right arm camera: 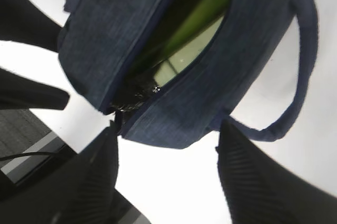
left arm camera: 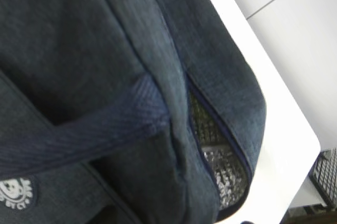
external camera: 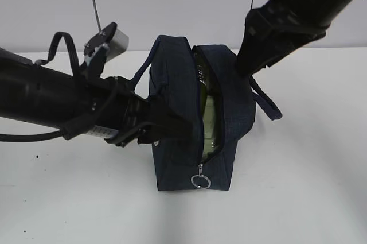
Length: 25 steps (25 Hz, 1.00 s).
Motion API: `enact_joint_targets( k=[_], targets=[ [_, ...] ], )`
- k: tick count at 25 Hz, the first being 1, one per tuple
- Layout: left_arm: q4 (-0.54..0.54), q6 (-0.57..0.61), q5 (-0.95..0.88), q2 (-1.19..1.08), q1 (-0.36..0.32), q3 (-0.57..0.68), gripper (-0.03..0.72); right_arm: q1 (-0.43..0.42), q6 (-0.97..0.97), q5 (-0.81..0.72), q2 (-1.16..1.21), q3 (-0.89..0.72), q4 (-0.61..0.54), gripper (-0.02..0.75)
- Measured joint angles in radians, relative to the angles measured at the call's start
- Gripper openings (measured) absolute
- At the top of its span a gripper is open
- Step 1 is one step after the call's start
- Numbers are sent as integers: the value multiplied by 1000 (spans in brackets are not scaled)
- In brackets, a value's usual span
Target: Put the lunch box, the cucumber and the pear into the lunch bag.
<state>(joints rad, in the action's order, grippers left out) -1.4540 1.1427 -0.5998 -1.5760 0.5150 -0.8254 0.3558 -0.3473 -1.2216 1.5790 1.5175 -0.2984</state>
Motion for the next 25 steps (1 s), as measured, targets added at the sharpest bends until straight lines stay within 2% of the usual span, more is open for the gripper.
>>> enact_joint_targets(
  k=[2, 4, 12, 14, 19, 25],
  targets=[
    [0, 8, 5, -19, 13, 0, 397, 0, -44, 43, -55, -93, -45, 452],
    [-1, 13, 12, -32, 17, 0, 351, 0, -99, 92, -114, -199, -90, 444],
    [-1, 15, 27, -37, 18, -1, 25, 0, -359, 266, -307, -549, -278, 402],
    [-1, 15, 30, -37, 18, -1, -2, 0, -438, 297, -321, -610, -352, 390],
    [-1, 15, 29, -37, 18, -1, -8, 0, -688, 338, -324, -741, -553, 372],
    [-1, 15, 28, -37, 18, -1, -8, 0, -745, 342, -324, -759, -595, 368]
  ],
)
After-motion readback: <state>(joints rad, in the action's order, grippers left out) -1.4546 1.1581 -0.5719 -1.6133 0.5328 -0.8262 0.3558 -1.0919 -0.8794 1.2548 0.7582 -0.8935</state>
